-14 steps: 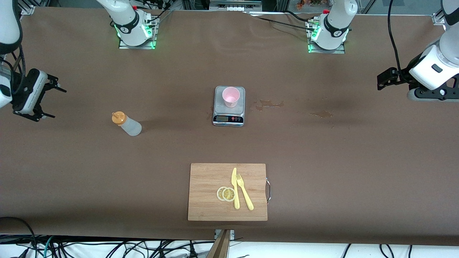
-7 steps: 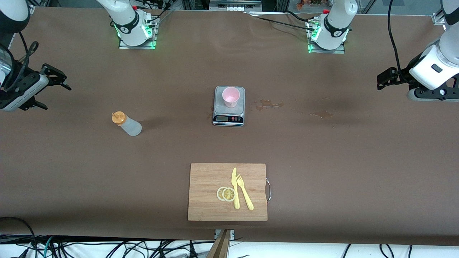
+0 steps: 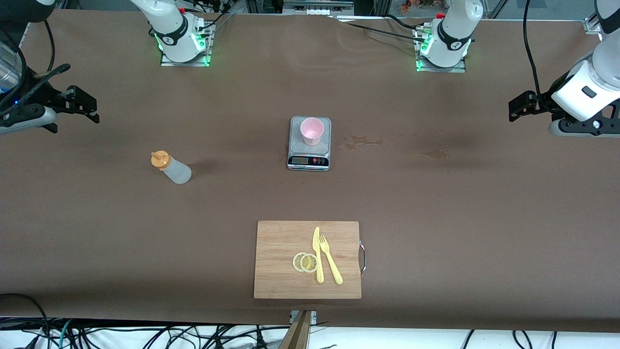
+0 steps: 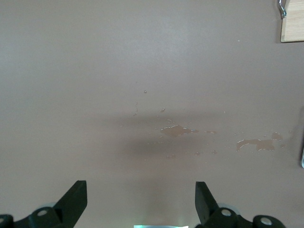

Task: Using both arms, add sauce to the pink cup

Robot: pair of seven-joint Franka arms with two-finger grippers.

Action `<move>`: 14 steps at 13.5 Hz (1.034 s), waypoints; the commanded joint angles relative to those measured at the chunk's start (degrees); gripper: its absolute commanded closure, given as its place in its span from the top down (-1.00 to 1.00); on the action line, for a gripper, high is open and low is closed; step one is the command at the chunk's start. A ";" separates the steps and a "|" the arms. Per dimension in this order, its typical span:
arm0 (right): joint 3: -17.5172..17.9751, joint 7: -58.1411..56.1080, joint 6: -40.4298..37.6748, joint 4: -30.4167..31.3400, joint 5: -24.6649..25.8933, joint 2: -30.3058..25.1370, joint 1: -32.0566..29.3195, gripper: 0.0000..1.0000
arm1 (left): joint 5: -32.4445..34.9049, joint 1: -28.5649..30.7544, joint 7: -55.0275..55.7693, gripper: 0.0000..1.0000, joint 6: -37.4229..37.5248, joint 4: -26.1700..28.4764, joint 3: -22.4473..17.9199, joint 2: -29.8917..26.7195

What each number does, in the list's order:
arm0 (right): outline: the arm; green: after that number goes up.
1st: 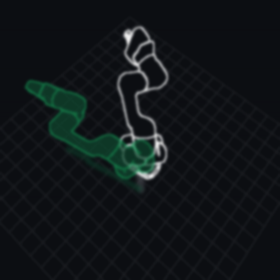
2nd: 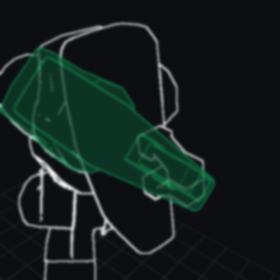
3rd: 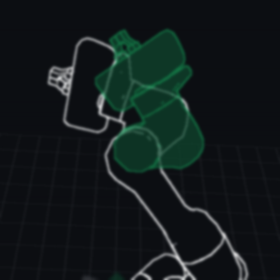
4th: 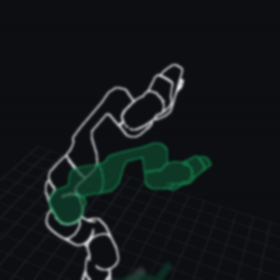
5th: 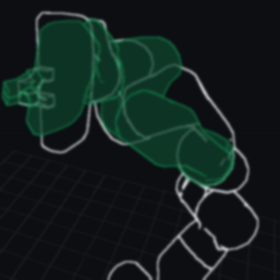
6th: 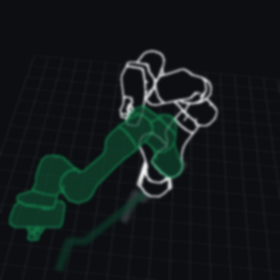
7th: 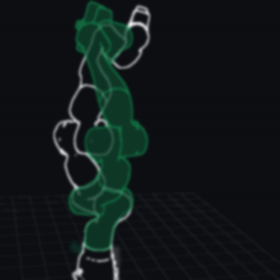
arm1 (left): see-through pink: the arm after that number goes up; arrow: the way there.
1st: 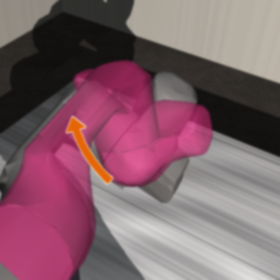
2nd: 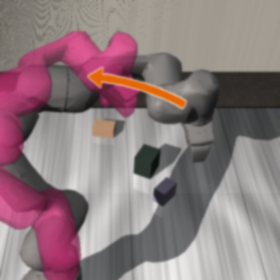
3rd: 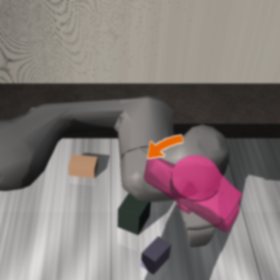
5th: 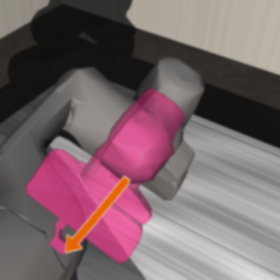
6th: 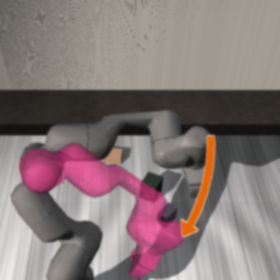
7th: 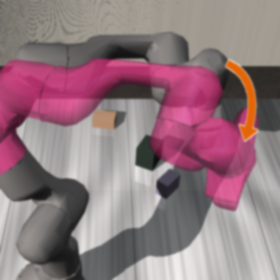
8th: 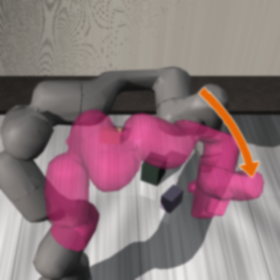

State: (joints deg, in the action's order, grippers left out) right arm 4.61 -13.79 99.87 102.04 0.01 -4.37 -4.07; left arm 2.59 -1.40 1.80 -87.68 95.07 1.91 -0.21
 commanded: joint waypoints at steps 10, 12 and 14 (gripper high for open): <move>0.75 5.26 -5.56 -4.04 0.25 -1.26 0.30 0.99 | 0.14 0.00 -0.56 1.00 0.76 -1.46 0.11 0.30; 0.76 5.62 -5.56 -4.30 0.25 -1.17 0.30 0.99 | 0.14 0.00 -0.56 1.00 0.76 -1.46 0.11 0.38; 0.67 5.45 -5.48 -4.48 0.34 -1.00 0.30 0.99 | 0.14 0.00 -0.48 1.00 0.76 -1.46 0.11 0.30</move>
State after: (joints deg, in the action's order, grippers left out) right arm 5.24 -9.18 95.46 98.91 0.31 -5.64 -3.93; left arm 2.59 -1.41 1.80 -87.68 94.88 1.95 -0.21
